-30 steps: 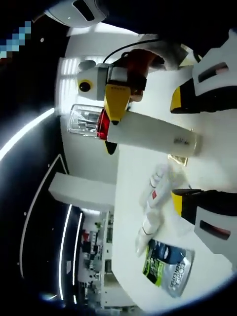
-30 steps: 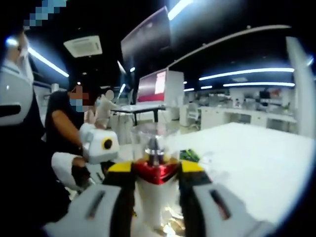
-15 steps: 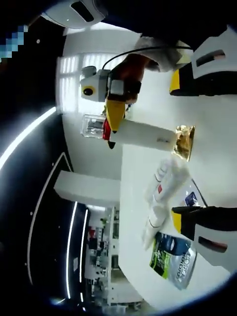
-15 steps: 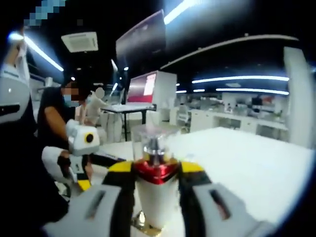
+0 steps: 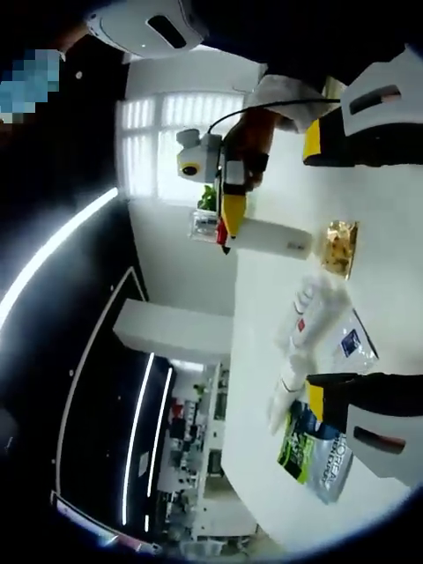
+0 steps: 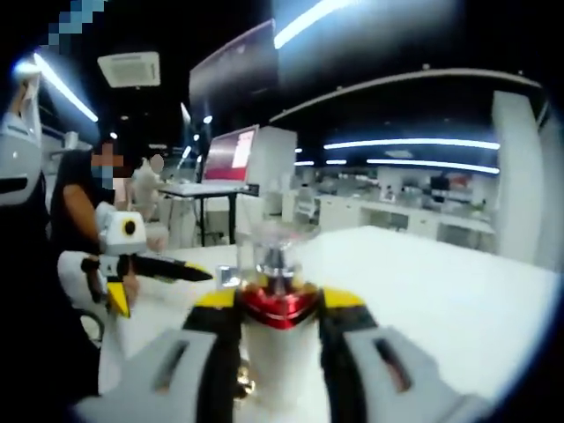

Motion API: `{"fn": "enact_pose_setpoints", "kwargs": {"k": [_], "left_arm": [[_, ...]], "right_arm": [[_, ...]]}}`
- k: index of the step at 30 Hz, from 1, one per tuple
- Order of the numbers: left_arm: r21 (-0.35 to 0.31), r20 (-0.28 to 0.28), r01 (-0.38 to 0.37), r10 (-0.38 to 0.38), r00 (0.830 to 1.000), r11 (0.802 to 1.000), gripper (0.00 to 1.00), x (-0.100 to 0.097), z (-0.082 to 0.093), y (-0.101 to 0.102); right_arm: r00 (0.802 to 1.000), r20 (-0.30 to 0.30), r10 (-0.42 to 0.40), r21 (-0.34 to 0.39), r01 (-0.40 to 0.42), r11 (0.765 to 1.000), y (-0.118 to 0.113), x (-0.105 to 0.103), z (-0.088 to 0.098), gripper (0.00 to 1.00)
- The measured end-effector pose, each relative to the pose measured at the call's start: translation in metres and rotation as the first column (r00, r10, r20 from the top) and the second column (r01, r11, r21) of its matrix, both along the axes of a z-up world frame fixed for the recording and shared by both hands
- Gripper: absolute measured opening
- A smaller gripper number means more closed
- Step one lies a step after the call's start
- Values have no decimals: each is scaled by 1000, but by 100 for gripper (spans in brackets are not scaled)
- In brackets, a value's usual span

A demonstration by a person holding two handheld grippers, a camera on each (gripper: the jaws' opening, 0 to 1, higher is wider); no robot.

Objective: Arrange the skincare products in the storage area until every visible bottle or jar stands upright without overlapping.

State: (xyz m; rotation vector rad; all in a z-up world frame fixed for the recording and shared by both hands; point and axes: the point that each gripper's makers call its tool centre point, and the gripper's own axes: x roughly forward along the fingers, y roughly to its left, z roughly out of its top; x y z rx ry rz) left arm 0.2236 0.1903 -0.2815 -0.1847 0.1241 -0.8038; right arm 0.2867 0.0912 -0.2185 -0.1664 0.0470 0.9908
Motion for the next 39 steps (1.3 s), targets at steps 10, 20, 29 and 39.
{"fn": "enact_pose_setpoints", "kwargs": {"k": [10, 20, 29, 39], "left_arm": [[49, -26, -14, 15, 1000, 999, 99, 0, -11, 0], [92, -50, -29, 34, 998, 995, 100, 4, -16, 1], [159, -46, -66, 74, 996, 985, 100, 8, -20, 15], [191, -44, -88, 98, 994, 978, 100, 10, -26, 24]], "right_arm": [[999, -14, -49, -10, 49, 999, -25, 13, -6, 33], [992, -43, -116, -2, 116, 993, -50, 22, -12, 33], [986, -51, -161, 3, 161, 987, -72, 36, -15, 33], [980, -36, -195, 13, 196, 981, -91, 44, -15, 33]]}}
